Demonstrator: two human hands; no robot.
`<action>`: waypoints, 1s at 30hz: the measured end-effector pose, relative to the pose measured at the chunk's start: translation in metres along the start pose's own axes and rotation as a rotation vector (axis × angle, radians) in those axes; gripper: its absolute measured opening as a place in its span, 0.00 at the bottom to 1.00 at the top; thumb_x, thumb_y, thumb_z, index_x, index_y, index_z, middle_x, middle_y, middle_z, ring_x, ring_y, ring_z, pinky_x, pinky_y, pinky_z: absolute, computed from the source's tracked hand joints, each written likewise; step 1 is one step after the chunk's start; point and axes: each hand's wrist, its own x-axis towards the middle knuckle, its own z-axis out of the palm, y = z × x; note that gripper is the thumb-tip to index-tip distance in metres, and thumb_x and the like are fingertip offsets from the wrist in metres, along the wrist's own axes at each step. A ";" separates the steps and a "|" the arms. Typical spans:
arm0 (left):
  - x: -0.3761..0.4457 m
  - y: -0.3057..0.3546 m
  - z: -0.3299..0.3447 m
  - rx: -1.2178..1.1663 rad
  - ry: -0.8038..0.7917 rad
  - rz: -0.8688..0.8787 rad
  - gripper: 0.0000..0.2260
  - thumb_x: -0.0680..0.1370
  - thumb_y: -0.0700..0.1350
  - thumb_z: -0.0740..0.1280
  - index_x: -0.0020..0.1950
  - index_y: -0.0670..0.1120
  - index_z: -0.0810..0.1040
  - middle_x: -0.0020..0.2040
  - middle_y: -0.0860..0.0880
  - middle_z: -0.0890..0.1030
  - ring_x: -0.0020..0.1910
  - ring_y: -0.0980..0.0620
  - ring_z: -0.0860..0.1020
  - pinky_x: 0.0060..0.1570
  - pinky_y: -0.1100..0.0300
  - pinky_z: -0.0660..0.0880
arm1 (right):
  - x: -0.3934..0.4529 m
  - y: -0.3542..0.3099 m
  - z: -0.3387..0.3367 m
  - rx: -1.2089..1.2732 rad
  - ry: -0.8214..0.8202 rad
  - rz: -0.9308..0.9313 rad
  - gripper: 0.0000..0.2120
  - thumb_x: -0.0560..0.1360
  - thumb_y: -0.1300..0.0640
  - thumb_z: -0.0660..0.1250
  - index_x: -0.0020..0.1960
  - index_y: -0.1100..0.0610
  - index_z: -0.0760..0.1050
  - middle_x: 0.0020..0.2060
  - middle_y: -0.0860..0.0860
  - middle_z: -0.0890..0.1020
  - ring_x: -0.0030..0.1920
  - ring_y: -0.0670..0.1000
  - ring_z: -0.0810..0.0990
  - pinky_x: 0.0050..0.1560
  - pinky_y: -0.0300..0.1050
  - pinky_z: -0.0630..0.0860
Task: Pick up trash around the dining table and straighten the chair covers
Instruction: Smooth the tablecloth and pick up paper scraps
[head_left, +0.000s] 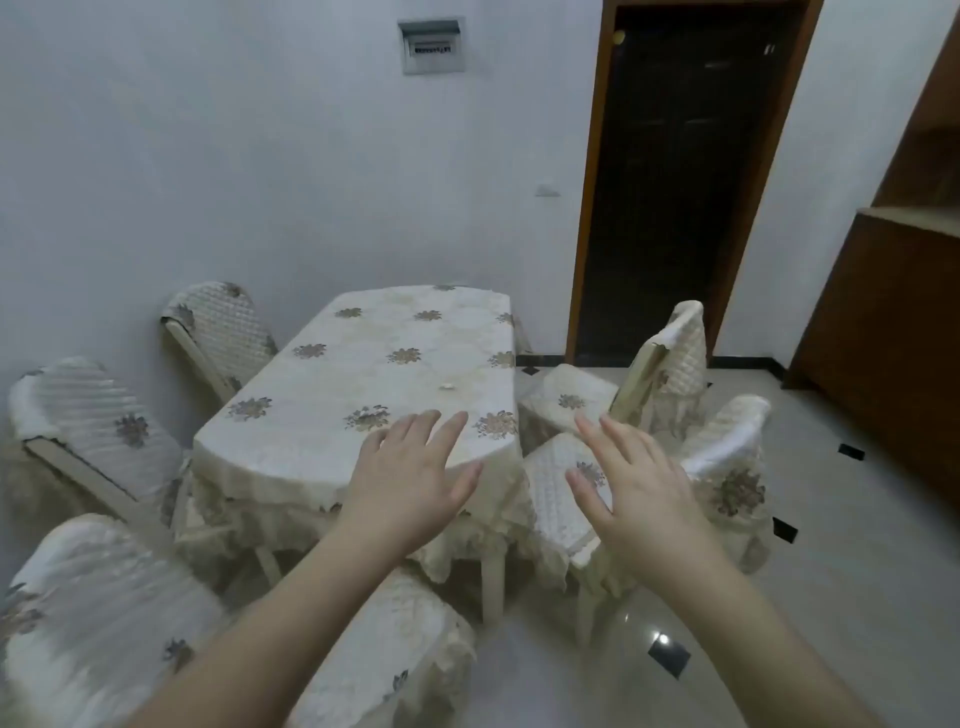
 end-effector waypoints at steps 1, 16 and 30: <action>0.012 0.006 0.005 -0.001 -0.028 -0.005 0.33 0.74 0.67 0.40 0.75 0.57 0.58 0.74 0.51 0.66 0.72 0.50 0.64 0.69 0.49 0.62 | 0.011 0.010 0.000 0.012 -0.007 -0.012 0.28 0.79 0.38 0.47 0.77 0.41 0.46 0.76 0.42 0.54 0.75 0.45 0.50 0.74 0.47 0.49; 0.103 -0.051 0.107 0.131 -0.002 -0.145 0.26 0.76 0.62 0.54 0.69 0.52 0.73 0.68 0.46 0.74 0.69 0.43 0.69 0.67 0.44 0.63 | 0.169 0.027 0.080 0.088 -0.144 -0.177 0.27 0.80 0.41 0.50 0.77 0.44 0.48 0.76 0.45 0.55 0.75 0.47 0.50 0.73 0.45 0.48; 0.193 -0.200 0.193 0.081 -0.037 -0.297 0.28 0.76 0.62 0.52 0.73 0.52 0.67 0.71 0.45 0.71 0.69 0.41 0.68 0.66 0.42 0.66 | 0.326 -0.059 0.198 -0.053 -0.253 -0.325 0.28 0.79 0.37 0.45 0.77 0.43 0.46 0.77 0.46 0.53 0.76 0.49 0.50 0.74 0.48 0.49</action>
